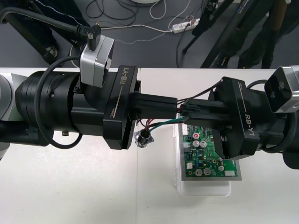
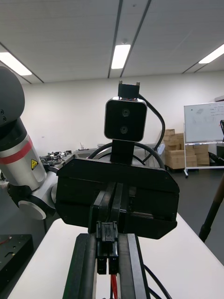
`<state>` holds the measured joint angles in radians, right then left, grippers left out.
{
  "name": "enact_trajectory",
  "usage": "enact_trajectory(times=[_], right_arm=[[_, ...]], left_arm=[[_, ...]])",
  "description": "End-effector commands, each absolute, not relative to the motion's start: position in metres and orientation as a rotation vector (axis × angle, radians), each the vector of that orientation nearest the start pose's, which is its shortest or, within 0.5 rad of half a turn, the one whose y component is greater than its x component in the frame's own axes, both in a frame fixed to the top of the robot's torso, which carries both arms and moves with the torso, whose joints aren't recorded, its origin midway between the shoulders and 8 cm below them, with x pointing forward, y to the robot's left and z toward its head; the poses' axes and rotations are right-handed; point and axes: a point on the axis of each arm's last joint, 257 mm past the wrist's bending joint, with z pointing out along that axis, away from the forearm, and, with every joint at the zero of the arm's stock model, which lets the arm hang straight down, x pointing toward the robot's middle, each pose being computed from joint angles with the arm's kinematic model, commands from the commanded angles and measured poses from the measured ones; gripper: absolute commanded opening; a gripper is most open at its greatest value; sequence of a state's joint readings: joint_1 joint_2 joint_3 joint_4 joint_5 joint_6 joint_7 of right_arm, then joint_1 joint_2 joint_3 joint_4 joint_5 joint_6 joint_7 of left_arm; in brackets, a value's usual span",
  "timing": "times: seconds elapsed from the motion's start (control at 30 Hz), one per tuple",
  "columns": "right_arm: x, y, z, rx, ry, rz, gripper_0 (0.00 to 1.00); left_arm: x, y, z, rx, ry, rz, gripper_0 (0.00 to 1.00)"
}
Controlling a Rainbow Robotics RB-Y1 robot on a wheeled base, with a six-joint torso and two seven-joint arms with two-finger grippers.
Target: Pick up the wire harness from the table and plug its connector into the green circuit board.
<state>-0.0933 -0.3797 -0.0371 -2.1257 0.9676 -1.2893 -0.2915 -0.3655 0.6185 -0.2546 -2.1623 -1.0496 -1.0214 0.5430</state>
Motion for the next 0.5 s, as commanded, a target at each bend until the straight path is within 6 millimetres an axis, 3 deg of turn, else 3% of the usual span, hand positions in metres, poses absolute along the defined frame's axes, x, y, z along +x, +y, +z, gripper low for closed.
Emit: enact_trajectory(times=[0.03,0.5], right_arm=[[0.2399,-0.0259,0.0255,-1.174,0.718,1.159,0.0],[0.2403,-0.0245,0.0225,-1.182,0.73,1.16,0.0]], left_arm=[[0.2513,-0.0355,0.0371,1.355,0.911,-1.186,0.0],[0.2506,-0.0358,0.0382,1.36,0.905,-1.184,0.0]])
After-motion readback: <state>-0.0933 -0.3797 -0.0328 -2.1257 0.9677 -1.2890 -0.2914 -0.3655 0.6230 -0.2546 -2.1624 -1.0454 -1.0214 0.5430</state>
